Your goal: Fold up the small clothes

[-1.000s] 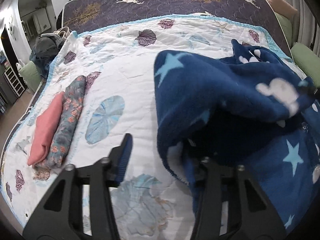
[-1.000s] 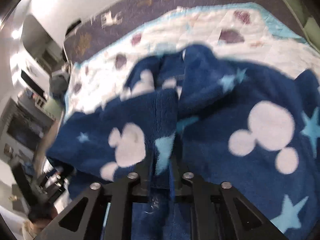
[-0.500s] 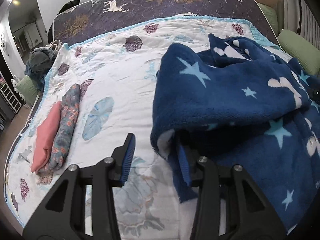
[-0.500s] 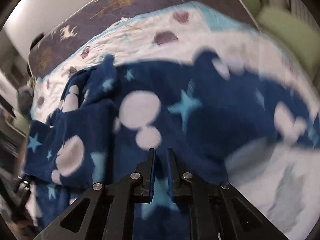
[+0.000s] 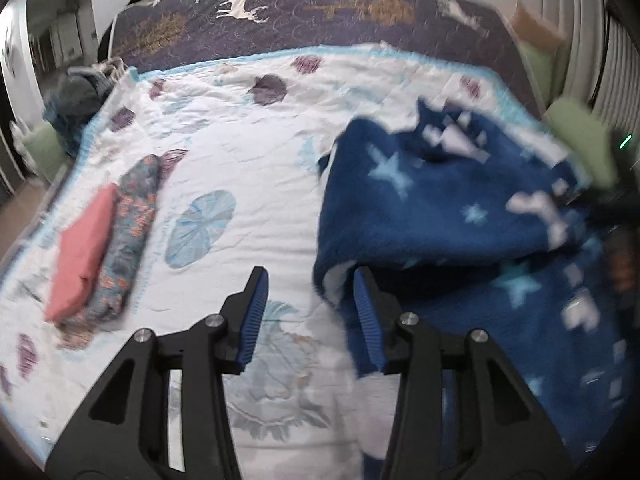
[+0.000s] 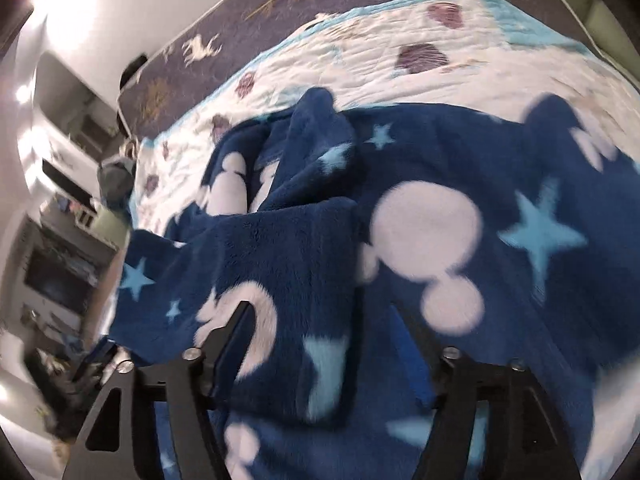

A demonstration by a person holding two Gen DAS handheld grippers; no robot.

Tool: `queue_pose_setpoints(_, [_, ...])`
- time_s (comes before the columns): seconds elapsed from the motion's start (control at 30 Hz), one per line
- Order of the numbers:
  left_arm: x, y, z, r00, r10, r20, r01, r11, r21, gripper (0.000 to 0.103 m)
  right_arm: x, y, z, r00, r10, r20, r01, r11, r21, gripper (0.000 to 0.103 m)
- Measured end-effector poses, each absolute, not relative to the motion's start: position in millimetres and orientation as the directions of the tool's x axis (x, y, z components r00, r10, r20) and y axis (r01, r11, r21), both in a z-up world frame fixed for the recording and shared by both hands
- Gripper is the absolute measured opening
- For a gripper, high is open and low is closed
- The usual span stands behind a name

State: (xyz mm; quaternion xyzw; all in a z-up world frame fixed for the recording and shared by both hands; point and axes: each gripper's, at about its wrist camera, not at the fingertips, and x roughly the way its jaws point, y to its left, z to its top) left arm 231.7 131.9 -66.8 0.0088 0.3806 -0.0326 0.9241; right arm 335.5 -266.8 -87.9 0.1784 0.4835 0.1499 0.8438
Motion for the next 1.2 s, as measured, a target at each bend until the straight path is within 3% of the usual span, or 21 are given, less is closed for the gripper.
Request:
queue_pose_setpoints(0.07, [235.8,138.1,-54.6,0.731,-0.075,-0.678,0.062,0.997,-0.043,0.047,341.9,-252.6,-91.6,0.49,0.396,-0.776,-0.121,0.913,0.39,0.08])
queue_pose_setpoints(0.13, [255.1,138.5,-47.4,0.75,-0.048,-0.66,0.045,0.999,-0.022,0.047,342.6,-240.5,-91.7,0.509,0.358,-0.783,-0.152,0.932,0.328,0.078])
queue_pose_setpoints(0.2, [279.8,134.3,-48.6,0.749,-0.026,-0.662,0.037,0.999,0.002,0.047,344.4,-232.8,-86.8,0.528,0.323,-0.785,-0.157,0.946,0.284,0.026])
queue_pose_setpoints(0.23, [290.1,132.0,-50.2,0.745,-0.018,-0.667,0.036,0.999,0.013,0.047,343.6,-232.7,-83.4,0.532,0.314,-0.786,-0.144,0.949,0.282,0.012])
queue_pose_setpoints(0.33, [321.7,117.8,-59.1,0.727,0.013,-0.687,0.042,0.997,0.063,0.047,321.9,-244.2,-53.2,0.626,0.404,-0.667,-0.194,0.909,0.368,0.011])
queue_pose_setpoints(0.43, [340.1,101.1,-75.0,0.695,0.008,-0.719,0.064,0.995,0.073,0.047,298.5,-269.2,-26.2,0.714,0.359,-0.601,-0.176,0.923,0.343,0.011])
queue_pose_setpoints(0.5, [343.7,91.6,-87.3,0.678,0.006,-0.735,0.082,0.993,0.083,0.047,296.6,-289.6,-27.9,0.728,0.297,-0.618,-0.115,0.942,0.316,0.012])
queue_pose_setpoints(0.63, [340.4,83.6,-104.2,0.663,0.023,-0.749,0.088,0.99,0.108,0.047,311.6,-313.7,-78.3,0.597,0.267,-0.756,-0.018,0.947,0.32,0.014])
queue_pose_setpoints(0.8, [339.9,91.9,-103.7,0.663,0.053,-0.747,0.077,0.987,0.139,0.05,307.7,-319.2,-92.7,0.603,0.285,-0.745,0.006,0.932,0.362,0.021])
queue_pose_setpoints(0.93, [339.2,101.9,-108.0,0.666,0.17,-0.726,0.015,0.97,0.241,0.05,301.0,-329.4,-79.6,0.626,0.263,-0.734,0.013,0.938,0.347,0.025])
queue_pose_setpoints(1.03, [331.6,116.4,-101.7,0.658,0.123,-0.743,-0.019,0.989,0.147,0.05,292.7,-336.3,-69.3,0.639,0.246,-0.729,0.031,0.938,0.344,0.025])
queue_pose_setpoints(1.2, [304.1,93.2,-62.3,0.738,-0.008,-0.675,0.058,0.997,0.051,0.05,268.8,-394.3,-71.6,0.647,0.241,-0.723,0.167,0.88,0.444,0.026])
